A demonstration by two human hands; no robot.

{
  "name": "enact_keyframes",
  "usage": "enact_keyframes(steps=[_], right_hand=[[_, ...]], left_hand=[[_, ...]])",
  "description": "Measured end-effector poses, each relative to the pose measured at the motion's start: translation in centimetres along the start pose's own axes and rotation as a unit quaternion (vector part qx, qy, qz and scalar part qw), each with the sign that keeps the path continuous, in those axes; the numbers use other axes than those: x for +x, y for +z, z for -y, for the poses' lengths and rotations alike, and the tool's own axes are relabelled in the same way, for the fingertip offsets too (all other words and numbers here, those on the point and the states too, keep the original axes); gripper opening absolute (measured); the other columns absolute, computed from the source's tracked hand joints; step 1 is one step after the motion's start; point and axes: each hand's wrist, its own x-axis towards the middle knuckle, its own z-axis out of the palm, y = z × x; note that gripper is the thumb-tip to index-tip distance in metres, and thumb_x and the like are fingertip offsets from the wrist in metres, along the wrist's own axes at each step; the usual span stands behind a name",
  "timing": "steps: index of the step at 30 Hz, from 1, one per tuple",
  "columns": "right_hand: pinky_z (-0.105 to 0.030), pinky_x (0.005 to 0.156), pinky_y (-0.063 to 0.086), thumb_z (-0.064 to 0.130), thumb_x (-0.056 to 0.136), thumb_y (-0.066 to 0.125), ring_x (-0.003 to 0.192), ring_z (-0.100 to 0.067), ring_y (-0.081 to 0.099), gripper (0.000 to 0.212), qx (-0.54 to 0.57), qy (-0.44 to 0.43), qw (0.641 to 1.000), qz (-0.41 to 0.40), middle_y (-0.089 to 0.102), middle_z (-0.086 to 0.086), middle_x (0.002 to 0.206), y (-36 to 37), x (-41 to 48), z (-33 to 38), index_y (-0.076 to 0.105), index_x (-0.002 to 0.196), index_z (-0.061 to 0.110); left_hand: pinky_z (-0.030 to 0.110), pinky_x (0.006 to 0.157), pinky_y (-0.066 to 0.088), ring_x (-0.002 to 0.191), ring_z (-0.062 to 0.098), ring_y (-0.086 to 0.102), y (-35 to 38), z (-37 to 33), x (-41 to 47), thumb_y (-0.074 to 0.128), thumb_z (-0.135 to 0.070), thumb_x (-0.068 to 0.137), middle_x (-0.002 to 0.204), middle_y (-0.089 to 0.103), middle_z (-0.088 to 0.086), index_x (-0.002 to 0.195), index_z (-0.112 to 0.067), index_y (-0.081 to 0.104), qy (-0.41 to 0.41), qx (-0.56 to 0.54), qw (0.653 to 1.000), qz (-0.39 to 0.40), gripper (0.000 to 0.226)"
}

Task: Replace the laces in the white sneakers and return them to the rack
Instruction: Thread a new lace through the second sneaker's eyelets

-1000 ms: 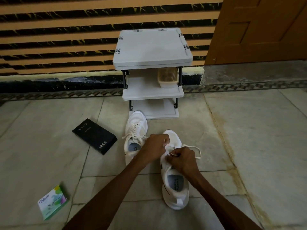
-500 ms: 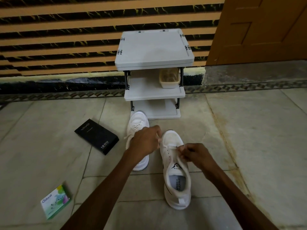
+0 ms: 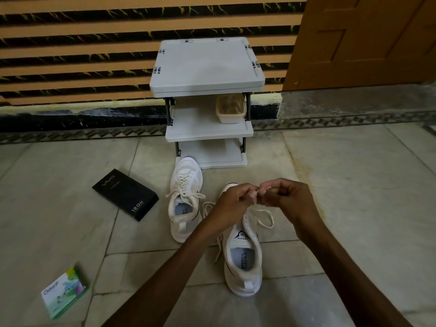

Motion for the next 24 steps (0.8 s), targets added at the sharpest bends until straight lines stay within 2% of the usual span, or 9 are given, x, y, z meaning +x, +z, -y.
enact_keyframes(steps=[3,6,10,12,14,16,20,22,24], right_hand=[[-0.028,0.063,0.058,0.015,0.082,0.074,0.065,-0.019,0.071,0.005,-0.097,-0.052,0.993,-0.038,0.074,-0.002,0.071,0.2,0.2,0.5,0.076,0.086,0.015],[-0.024,0.061,0.057,0.02,0.091,0.065,0.065,-0.016,0.068,0.011,-0.098,-0.077,0.991,-0.042,0.073,0.001,0.072,0.4,0.2,0.7,0.076,0.092,0.017],[-0.028,0.063,0.059,0.024,0.093,0.062,0.066,-0.018,0.07,0.015,-0.137,0.01,0.989,-0.058,0.073,-0.001,0.071,0.9,-0.2,-0.1,0.074,0.087,0.018],[-0.033,0.067,0.061,0.031,0.087,0.068,0.067,-0.015,0.07,0.012,-0.248,0.08,0.965,0.027,0.073,0.002,0.076,1.2,-0.5,-1.2,0.073,0.084,0.021],[-0.029,0.074,0.059,0.041,0.079,0.075,0.079,-0.011,0.068,0.023,-0.36,0.113,0.917,0.134,0.071,0.006,0.092,1.9,-1.1,-2.3,0.071,0.095,0.024],[-0.026,0.08,0.053,0.053,0.071,0.078,0.094,-0.011,0.062,0.051,-0.441,0.101,0.878,0.153,0.063,0.007,0.108,2.7,-1.7,-3.4,0.062,0.113,0.028],[-0.025,0.079,0.048,0.058,0.068,0.077,0.1,-0.015,0.06,0.072,-0.445,0.07,0.887,0.096,0.057,0.002,0.118,3.4,-2.1,-4.4,0.05,0.128,0.028],[-0.022,0.075,0.045,0.054,0.071,0.076,0.096,-0.014,0.06,0.066,-0.441,0.066,0.89,0.089,0.057,0.002,0.117,3.5,-2.0,-4.5,0.052,0.127,0.027],[-0.019,0.071,0.04,0.048,0.075,0.074,0.093,-0.013,0.06,0.057,-0.45,0.044,0.889,0.078,0.059,0.002,0.116,3.7,-1.9,-4.6,0.056,0.125,0.025]], left_hand=[[0.028,0.07,0.049,0.066,0.01,0.06,0.0,-0.3,0.2,0.053,-0.015,0.099,0.067,0.065,-0.01,0.088,-0.022,0.067,-0.018,-0.068,0.997,-0.024,0.018],[0.031,0.067,0.049,0.065,0.01,0.059,-0.9,-0.9,0.4,0.061,-0.023,0.094,0.067,0.064,-0.007,0.083,-0.026,0.067,0.001,-0.006,0.999,-0.048,0.013],[0.02,0.069,0.047,0.072,0.005,0.062,-2.9,-2.3,0.6,0.065,-0.022,0.089,0.078,0.07,-0.008,0.087,-0.021,0.074,0.035,0.062,0.991,-0.111,0.009],[0.017,0.069,0.049,0.07,0.001,0.061,-4.1,-2.9,0.7,0.066,-0.02,0.087,0.08,0.071,-0.011,0.087,-0.019,0.075,0.064,0.128,0.981,-0.132,0.009],[0.027,0.079,0.049,0.076,0.006,0.061,-5.2,-3.0,1.0,0.062,-0.023,0.088,0.087,0.071,-0.006,0.09,-0.02,0.074,0.092,0.299,0.94,-0.139,0.012],[0.032,0.085,0.039,0.084,0.012,0.057,-6.5,-3.3,1.0,0.055,-0.027,0.092,0.093,0.07,-0.002,0.095,-0.021,0.071,0.114,0.44,0.869,-0.195,0.017],[0.034,0.083,0.037,0.084,0.018,0.057,-10.1,-4.5,1.3,0.051,-0.03,0.095,0.088,0.07,-0.001,0.097,-0.02,0.07,0.135,0.468,0.79,-0.372,0.021],[0.033,0.083,0.041,0.082,0.016,0.059,-10.6,-4.7,1.5,0.053,-0.028,0.094,0.085,0.07,-0.004,0.093,-0.022,0.071,0.133,0.415,0.823,-0.363,0.019],[0.026,0.08,0.048,0.08,0.008,0.062,-10.2,-4.6,1.6,0.059,-0.025,0.091,0.085,0.07,-0.01,0.091,-0.025,0.072,0.1,0.282,0.917,-0.263,0.013]])
